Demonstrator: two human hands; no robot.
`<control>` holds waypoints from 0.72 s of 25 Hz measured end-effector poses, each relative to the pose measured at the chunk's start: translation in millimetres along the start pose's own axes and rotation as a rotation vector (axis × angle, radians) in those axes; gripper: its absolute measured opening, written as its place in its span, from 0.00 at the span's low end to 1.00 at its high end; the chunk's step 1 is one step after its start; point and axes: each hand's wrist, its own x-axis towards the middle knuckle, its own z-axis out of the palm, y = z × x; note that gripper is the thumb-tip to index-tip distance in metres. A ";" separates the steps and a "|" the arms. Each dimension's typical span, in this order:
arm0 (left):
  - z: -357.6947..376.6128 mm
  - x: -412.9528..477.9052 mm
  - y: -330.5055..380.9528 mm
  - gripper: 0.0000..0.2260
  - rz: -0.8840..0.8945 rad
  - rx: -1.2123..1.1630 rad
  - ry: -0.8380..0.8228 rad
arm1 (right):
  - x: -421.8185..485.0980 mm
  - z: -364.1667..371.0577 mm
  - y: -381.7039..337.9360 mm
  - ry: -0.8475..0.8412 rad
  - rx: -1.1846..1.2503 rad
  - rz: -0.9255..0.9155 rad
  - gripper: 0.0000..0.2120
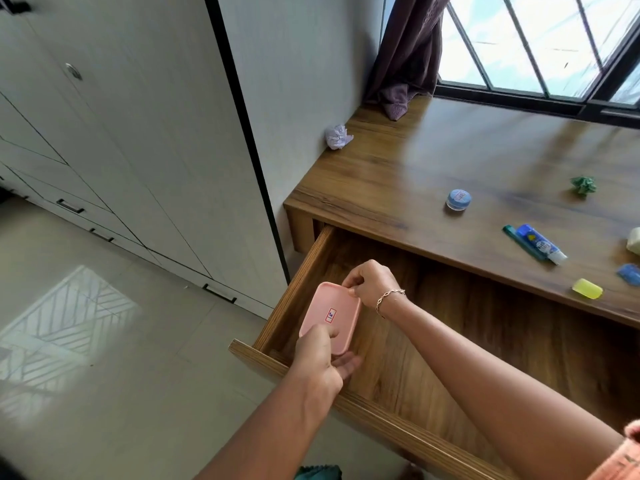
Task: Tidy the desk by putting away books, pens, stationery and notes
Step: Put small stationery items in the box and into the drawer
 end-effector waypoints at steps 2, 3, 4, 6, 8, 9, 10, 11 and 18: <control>1.6 -0.6 3.9 0.20 -0.016 0.010 0.012 | 2.2 4.6 2.7 -0.013 0.010 0.024 0.08; 2.6 -0.6 5.4 0.21 -0.022 0.015 0.020 | 3.2 6.5 4.1 -0.018 0.019 0.034 0.08; 3.8 -0.2 6.7 0.22 -0.026 0.015 0.024 | 3.4 8.3 4.6 -0.022 0.028 0.039 0.08; 5.8 1.5 9.3 0.23 -0.033 0.013 0.044 | 3.8 11.8 4.7 -0.022 0.041 0.044 0.08; 6.8 4.1 11.4 0.23 -0.032 0.013 0.074 | 4.8 14.9 3.2 -0.020 0.050 0.036 0.08; 6.8 5.7 12.0 0.23 -0.031 0.016 0.084 | 4.8 16.5 1.8 -0.021 0.053 0.027 0.08; 6.9 7.7 12.6 0.23 -0.031 0.017 0.092 | 4.2 18.0 0.2 -0.024 0.053 0.014 0.08; 6.8 9.1 12.8 0.23 -0.035 0.016 0.103 | 4.1 19.9 -1.5 -0.031 0.050 0.003 0.08; 4.4 11.2 12.9 0.21 0.044 0.015 0.156 | -1.1 29.3 -5.5 -0.053 0.067 -0.034 0.08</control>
